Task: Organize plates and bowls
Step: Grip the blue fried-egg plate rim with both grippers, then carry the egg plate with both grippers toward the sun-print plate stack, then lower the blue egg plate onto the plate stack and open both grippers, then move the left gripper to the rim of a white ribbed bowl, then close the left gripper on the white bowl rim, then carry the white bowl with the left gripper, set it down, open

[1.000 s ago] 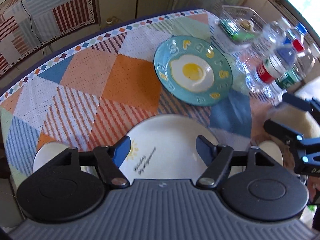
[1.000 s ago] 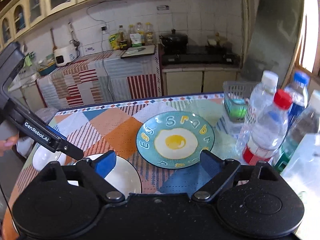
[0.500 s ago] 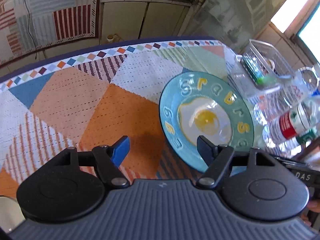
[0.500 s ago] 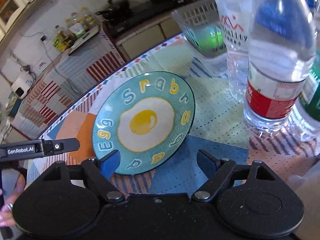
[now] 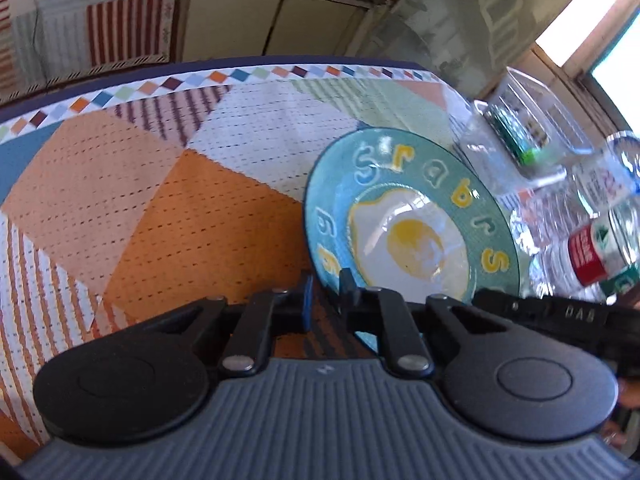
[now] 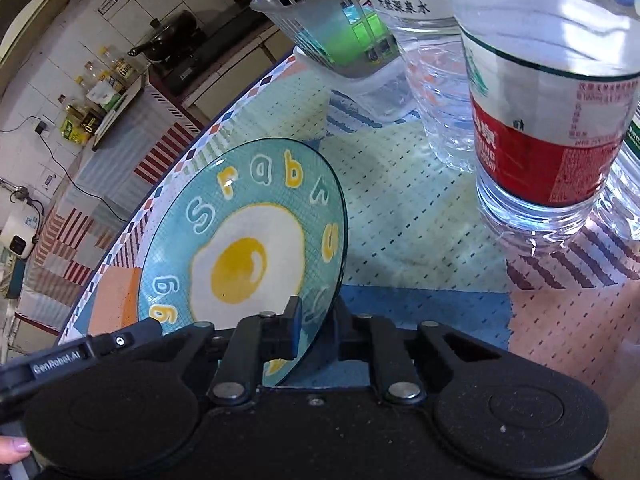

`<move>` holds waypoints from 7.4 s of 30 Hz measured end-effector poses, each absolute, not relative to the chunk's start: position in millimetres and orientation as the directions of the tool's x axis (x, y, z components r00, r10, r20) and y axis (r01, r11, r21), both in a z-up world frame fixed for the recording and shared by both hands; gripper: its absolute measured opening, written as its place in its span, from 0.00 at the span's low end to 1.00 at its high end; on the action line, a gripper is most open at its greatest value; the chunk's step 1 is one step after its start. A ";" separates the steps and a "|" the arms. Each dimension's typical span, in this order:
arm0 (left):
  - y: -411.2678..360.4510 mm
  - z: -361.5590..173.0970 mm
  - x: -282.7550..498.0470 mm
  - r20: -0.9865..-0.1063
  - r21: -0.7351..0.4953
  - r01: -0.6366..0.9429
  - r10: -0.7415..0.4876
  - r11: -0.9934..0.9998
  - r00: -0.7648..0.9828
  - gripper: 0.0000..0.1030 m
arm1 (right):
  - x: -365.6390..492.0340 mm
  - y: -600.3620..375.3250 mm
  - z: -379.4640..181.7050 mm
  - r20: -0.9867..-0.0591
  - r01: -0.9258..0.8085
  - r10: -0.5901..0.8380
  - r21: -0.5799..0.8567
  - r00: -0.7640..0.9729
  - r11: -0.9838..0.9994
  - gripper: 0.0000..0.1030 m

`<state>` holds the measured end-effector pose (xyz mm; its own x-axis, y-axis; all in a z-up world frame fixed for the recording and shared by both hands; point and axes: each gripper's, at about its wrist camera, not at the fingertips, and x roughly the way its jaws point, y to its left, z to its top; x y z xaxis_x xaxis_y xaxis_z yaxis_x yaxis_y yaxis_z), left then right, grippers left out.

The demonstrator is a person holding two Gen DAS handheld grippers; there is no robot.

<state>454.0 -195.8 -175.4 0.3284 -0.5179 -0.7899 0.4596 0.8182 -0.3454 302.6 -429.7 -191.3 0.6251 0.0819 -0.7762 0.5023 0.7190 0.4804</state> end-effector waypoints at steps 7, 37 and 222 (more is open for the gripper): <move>-200.0 -178.2 452.7 -0.795 -0.330 0.447 -0.500 0.832 0.344 0.12 | 302.9 -445.8 -198.6 -0.755 0.495 0.147 0.550 0.639 0.672 0.12; -128.4 -40.9 342.0 -0.832 -0.274 0.492 -0.461 0.826 0.310 0.13 | 220.8 -387.4 -82.9 -0.719 0.256 0.224 0.494 0.658 0.831 0.16; -45.8 -132.8 144.9 -0.942 -0.172 0.464 -0.283 0.869 0.179 0.40 | 4.6 -146.2 -163.1 -0.741 -0.214 0.037 -0.145 0.670 0.966 0.96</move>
<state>144.9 -45.8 -132.8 0.1795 -0.2828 -0.9422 0.4640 0.8689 -0.1725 4.6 -146.2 -163.1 0.6704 0.0374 -0.7410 -0.2140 0.9660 -0.1449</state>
